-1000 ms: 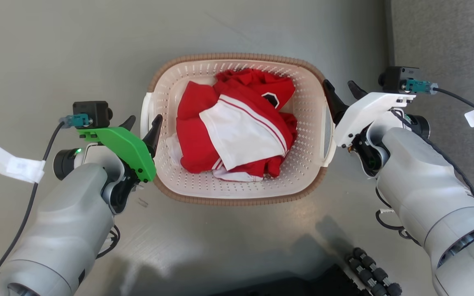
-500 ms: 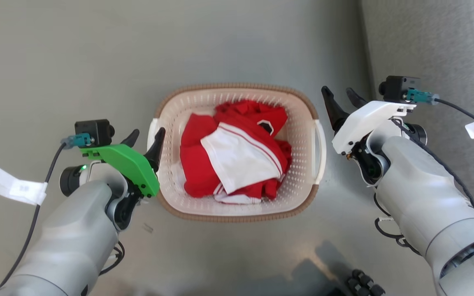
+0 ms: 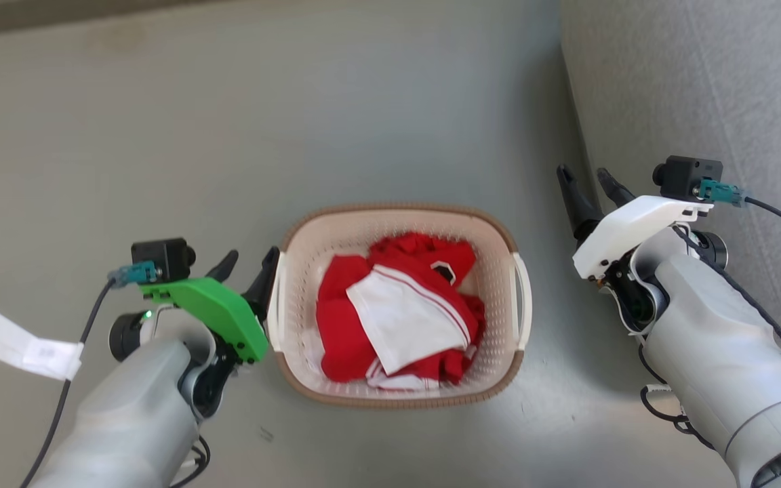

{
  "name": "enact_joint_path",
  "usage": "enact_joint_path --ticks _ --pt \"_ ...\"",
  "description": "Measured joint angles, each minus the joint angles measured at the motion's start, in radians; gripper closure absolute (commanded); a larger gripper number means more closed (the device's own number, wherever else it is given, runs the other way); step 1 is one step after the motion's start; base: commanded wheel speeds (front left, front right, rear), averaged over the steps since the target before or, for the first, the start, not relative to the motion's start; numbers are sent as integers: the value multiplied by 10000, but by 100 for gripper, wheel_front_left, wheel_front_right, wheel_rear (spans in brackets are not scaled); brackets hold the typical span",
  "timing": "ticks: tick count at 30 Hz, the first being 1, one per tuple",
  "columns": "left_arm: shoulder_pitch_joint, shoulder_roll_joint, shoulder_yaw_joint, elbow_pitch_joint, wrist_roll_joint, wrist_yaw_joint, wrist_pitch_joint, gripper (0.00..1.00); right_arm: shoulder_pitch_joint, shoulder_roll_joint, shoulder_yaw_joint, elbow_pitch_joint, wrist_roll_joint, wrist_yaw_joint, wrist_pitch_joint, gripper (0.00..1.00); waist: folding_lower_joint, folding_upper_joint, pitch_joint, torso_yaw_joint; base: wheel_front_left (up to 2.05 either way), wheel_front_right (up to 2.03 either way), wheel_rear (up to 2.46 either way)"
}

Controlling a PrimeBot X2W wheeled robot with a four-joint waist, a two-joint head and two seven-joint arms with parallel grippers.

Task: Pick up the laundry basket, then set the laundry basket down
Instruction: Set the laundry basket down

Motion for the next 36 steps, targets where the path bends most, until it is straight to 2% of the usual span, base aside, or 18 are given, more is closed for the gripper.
enact_joint_path --ticks 4,10,15,24,27,36 --pt "327 69 228 -217 4 0 0 0 213 -63 -253 -550 -364 0 0 0 0 0 -571 88 0 0 0" --pt "476 178 1097 -679 211 0 0 0 825 -364 -830 -1394 -784 -8 -2 0 0 0 -1429 230 0 0 0" --pt "1121 211 2006 -1035 251 0 0 0 1545 -328 -1214 -2117 -1158 -12 -2 0 0 0 -2150 347 0 0 0" --pt "1874 617 3085 -1833 1714 2 0 0 2763 -305 -2019 -3540 -1783 -115 -2 0 0 0 -3327 472 0 0 0" --pt "2061 679 3563 -2290 2245 23 -2 0 3032 -458 -2489 -4136 -2023 -316 -4 0 0 0 -3586 531 0 0 0" --pt "2967 679 5319 -4138 3770 575 -2 0 4284 -637 -3521 -5716 -2869 -736 -48 0 0 0 -3955 806 0 0 0"
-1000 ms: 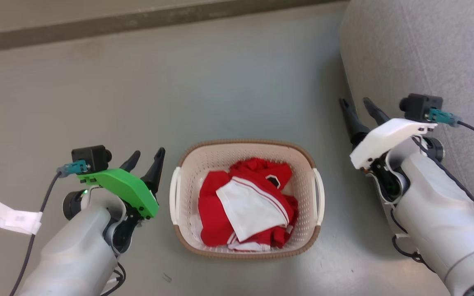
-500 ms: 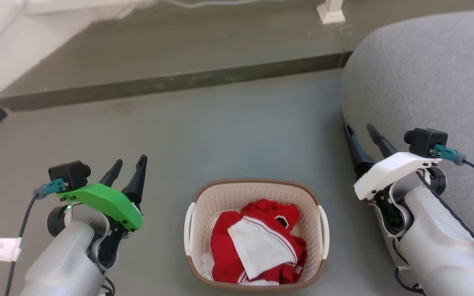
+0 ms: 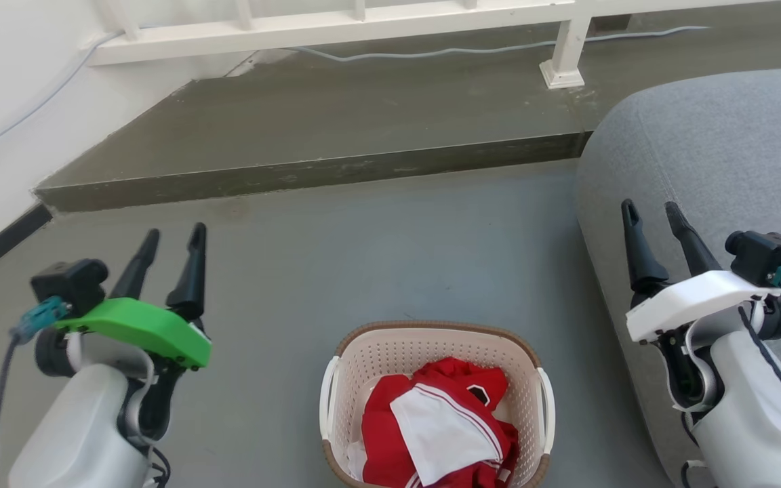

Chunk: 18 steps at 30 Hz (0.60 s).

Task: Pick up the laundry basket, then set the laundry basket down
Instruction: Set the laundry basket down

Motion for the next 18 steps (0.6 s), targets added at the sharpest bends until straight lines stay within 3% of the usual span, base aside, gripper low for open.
enact_joint_path --ticks 7,18 --pt "1008 -113 1145 -1260 991 157 -4 0 583 228 -222 -934 -552 -155 -19 0 0 0 -52 39 0 0 0" --pt "2322 -786 1666 -2197 2067 125 -15 0 1384 508 -477 -1676 -1118 -155 -25 0 0 0 -4 -11 0 0 0"
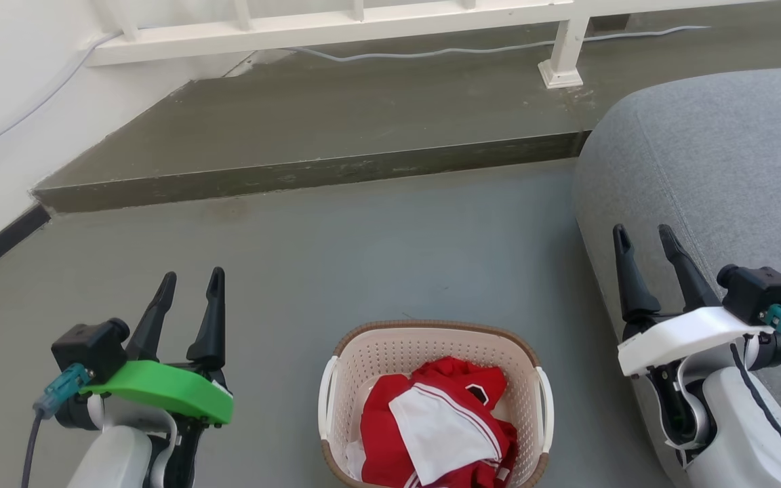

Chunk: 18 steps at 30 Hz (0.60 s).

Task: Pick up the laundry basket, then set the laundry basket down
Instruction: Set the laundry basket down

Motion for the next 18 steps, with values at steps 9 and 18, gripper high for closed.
enact_joint_path --ticks 9,18 --pt "454 -309 368 -343 539 -190 -2 0 351 217 -127 -286 -228 15 0 0 0 0 41 -14 0 0 0" --pt "763 -581 623 -527 880 -345 -2 0 499 272 -305 -454 -407 104 0 0 0 0 83 -40 0 0 0"
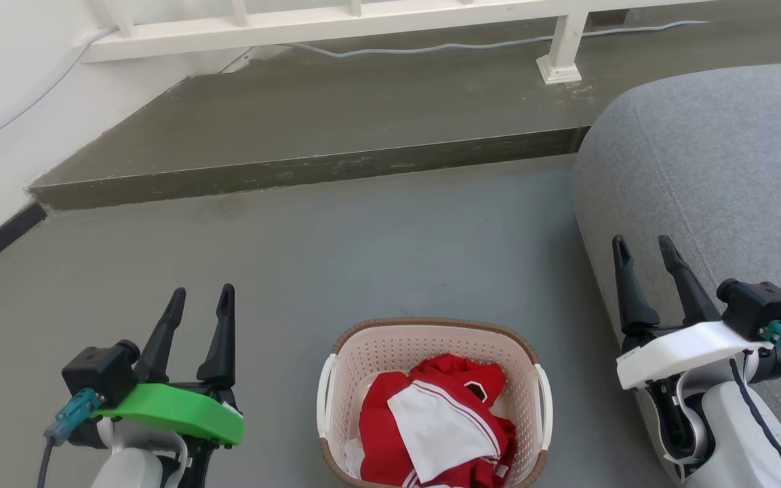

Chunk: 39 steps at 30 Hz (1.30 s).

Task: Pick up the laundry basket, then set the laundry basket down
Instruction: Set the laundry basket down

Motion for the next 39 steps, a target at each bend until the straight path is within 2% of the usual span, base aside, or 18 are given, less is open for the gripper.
enact_joint_path --ticks 27,39 --pt "276 -299 458 -148 583 -255 0 0 293 232 -247 -67 -451 215 0 0 0 0 197 -161 0 0 0" --pt "355 -313 188 272 734 -341 -2 0 328 309 -50 -73 -646 278 0 0 0 0 1003 -358 0 0 0"
